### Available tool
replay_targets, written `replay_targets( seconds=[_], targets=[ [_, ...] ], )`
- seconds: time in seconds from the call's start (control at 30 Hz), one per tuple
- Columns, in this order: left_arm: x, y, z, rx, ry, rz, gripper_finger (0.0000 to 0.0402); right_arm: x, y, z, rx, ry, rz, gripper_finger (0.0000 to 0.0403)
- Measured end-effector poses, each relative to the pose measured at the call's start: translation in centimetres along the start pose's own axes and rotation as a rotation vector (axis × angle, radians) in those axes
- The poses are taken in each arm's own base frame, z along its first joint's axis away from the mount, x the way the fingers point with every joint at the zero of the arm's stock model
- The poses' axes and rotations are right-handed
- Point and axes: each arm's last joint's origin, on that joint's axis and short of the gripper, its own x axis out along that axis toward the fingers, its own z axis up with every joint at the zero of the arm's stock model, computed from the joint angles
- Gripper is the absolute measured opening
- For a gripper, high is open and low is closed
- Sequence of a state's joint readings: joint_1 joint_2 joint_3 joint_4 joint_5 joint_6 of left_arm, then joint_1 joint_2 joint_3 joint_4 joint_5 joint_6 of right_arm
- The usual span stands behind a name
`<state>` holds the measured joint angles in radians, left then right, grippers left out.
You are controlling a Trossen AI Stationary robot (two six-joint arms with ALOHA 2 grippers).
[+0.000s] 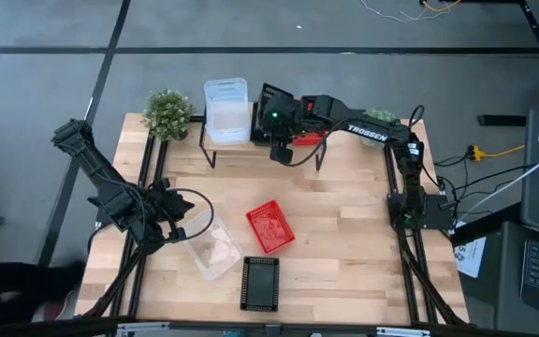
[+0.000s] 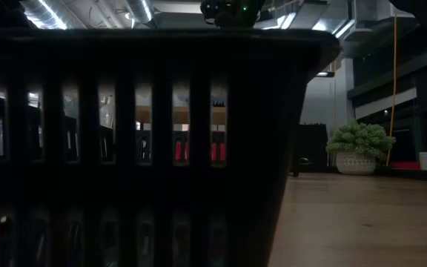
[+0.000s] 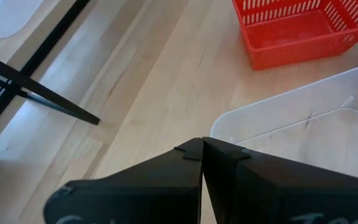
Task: Stack baskets on shelf by color
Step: Stack the top black bin on top of the black bin on the shelf
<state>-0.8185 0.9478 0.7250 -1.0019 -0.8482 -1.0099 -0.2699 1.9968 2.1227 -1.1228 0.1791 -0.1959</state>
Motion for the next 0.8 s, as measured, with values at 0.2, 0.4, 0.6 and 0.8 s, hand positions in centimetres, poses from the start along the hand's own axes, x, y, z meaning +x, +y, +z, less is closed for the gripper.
replay_targets(
  seconds=[0.2, 0.4, 0.6, 0.8],
  targets=[
    [0.0, 0.0, 0.0, 0.001, 0.000, 0.000, 0.0000, 0.1, -0.5, -0.2, 0.011, 0.007, 0.040, 0.0000],
    [0.0, 0.0, 0.0, 0.001, 0.000, 0.000, 0.0000, 0.1, -0.6, -0.2, -0.008, 0.007, 0.037, 0.0011],
    [0.0, 0.0, 0.0, 0.000, 0.000, 0.000, 0.0000, 0.2, -0.9, -0.3, 0.001, 0.009, 0.032, 0.0027],
    [0.0, 0.0, 0.0, 0.000, 0.002, -0.001, 0.0000, 0.3, -1.4, -0.4, 0.023, 0.006, 0.024, 0.0030]
  ],
)
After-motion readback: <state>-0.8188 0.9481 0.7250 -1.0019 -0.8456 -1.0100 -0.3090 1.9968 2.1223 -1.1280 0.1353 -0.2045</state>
